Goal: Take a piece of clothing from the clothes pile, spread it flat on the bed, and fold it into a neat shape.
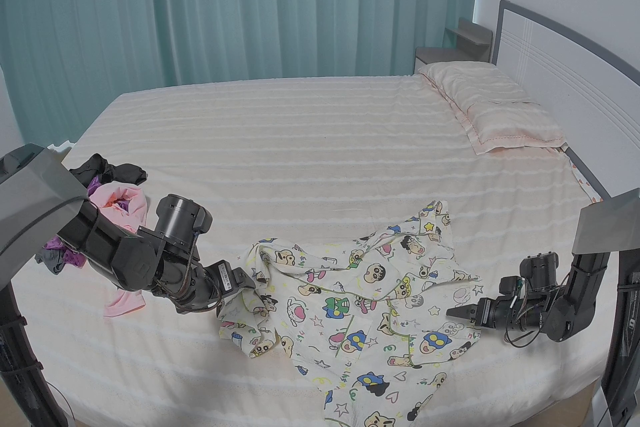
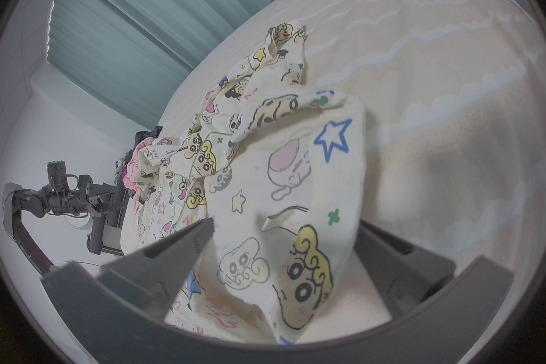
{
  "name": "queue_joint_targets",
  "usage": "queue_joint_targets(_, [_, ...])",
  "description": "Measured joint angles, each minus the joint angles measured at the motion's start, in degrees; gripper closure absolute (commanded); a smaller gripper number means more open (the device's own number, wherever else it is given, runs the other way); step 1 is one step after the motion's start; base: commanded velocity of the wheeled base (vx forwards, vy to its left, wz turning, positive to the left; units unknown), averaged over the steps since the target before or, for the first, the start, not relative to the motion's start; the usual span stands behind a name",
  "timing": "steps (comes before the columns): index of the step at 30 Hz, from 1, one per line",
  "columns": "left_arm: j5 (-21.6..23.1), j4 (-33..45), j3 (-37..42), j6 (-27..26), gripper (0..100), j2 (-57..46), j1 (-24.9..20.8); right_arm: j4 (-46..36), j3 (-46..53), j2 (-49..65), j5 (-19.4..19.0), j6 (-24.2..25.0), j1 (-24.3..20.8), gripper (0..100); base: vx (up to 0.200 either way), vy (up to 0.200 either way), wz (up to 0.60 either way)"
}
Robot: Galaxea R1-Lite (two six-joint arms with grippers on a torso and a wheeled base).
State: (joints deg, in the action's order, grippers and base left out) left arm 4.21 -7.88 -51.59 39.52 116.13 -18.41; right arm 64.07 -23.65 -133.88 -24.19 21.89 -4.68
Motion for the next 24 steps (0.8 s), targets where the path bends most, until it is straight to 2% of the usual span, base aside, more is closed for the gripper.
queue_joint_targets(5, [-0.2,0.1,0.3,-0.1,0,0.0,0.0,0.0,0.8,0.4,0.2,-0.1,1.3,100,0.0,0.0,0.0])
queue_joint_targets(11, [-2.7,0.4,1.0,-0.5,0,0.0,0.0,-0.1,0.7,1.9,0.5,-1.5,7.4,100,0.0,0.0,0.0])
queue_joint_targets(17, [-3.3,0.7,1.3,-0.4,0,-0.1,-0.1,-0.2,-0.1,3.1,0.5,-4.1,13.4,100,0.0,0.0,0.0])
queue_joint_targets(24, [-3.3,0.8,1.4,-0.3,0,0.0,-0.4,-1.3,-3.3,4.0,0.5,-5.5,17.2,100,0.0,0.0,0.0])
